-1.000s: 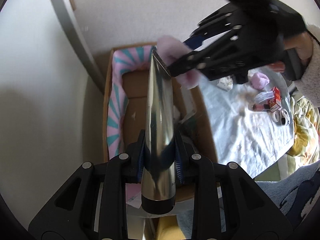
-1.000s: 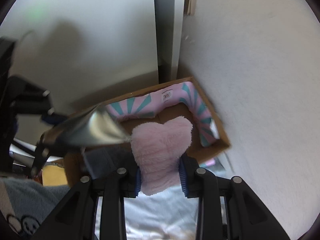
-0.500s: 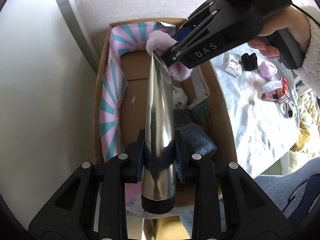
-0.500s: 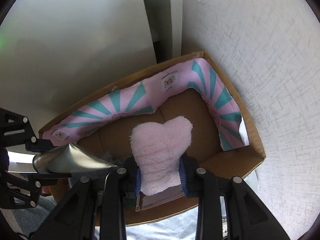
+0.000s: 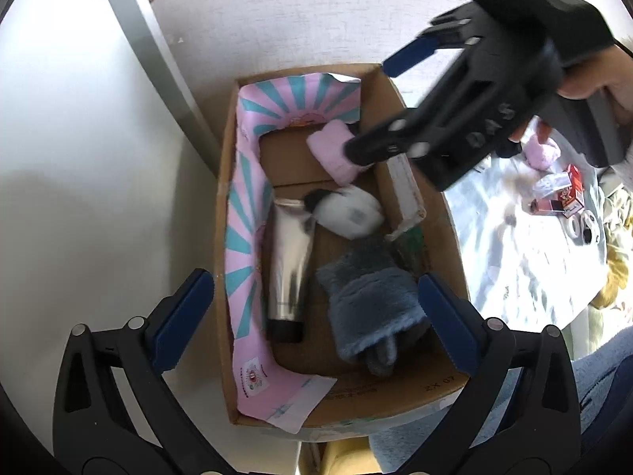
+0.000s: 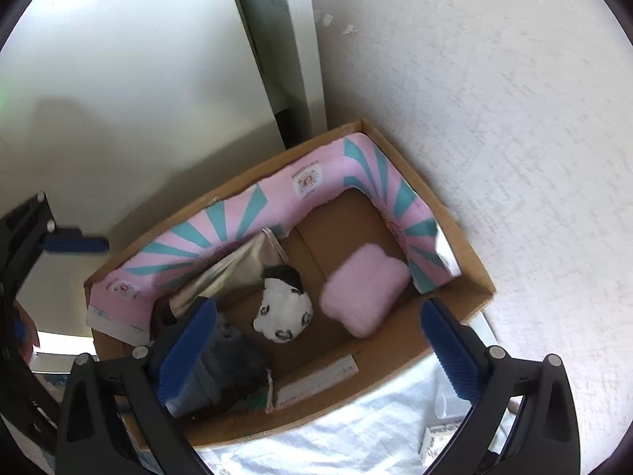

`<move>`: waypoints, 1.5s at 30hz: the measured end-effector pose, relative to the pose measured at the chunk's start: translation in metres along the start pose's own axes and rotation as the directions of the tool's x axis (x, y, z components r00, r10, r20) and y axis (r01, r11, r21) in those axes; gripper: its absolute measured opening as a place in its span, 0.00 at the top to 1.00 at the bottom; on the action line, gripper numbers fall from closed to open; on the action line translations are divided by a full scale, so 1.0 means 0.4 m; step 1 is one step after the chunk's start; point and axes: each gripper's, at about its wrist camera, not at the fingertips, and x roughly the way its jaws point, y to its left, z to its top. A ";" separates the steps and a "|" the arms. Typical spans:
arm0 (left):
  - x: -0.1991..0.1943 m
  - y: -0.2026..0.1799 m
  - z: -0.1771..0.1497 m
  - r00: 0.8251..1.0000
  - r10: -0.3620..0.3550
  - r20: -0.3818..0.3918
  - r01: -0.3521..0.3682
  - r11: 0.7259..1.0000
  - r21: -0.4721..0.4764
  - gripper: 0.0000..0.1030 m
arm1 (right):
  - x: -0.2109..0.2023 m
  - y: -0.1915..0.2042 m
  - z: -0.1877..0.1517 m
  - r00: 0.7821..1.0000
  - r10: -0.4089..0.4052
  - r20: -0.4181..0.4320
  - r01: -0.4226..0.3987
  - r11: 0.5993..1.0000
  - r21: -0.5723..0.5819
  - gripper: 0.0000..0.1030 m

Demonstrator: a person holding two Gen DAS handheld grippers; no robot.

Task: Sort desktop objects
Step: 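Open both tools to release the tube and slipper into the box, then grasp the clear plastic cup with left tool while right tool grasps the white panda slipper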

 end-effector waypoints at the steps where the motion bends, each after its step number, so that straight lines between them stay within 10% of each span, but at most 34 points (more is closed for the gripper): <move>1: -0.003 0.003 -0.001 1.000 0.003 0.002 -0.003 1.000 -0.002 0.00 | -0.006 -0.002 -0.003 1.000 -0.008 0.005 0.008 1.000 0.003 0.00; 10: -0.025 -0.034 0.009 1.000 0.015 0.010 -0.016 0.999 0.049 0.00 | -0.107 -0.047 -0.103 0.998 -0.001 0.062 -0.005 0.995 0.098 0.00; 14: -0.042 -0.062 0.019 1.000 0.016 -0.008 -0.015 0.994 0.111 0.00 | -0.133 -0.064 -0.166 0.998 0.041 -0.046 -0.033 0.986 0.166 0.00; 22: -0.077 -0.149 0.077 0.999 0.011 0.035 -0.019 0.972 0.234 0.00 | -0.305 -0.102 -0.317 0.998 -0.065 -0.002 0.064 0.975 0.211 0.00; 34: -0.048 -0.248 0.191 0.997 -0.054 0.051 0.036 0.952 0.304 0.00 | -0.457 -0.177 -0.658 0.963 -0.258 -0.077 0.261 0.826 0.500 0.00; 45: 0.107 -0.445 0.316 0.999 -0.027 0.044 0.003 0.884 0.468 0.00 | -0.482 -0.200 -0.904 0.954 -0.276 -0.115 0.279 0.686 0.672 0.00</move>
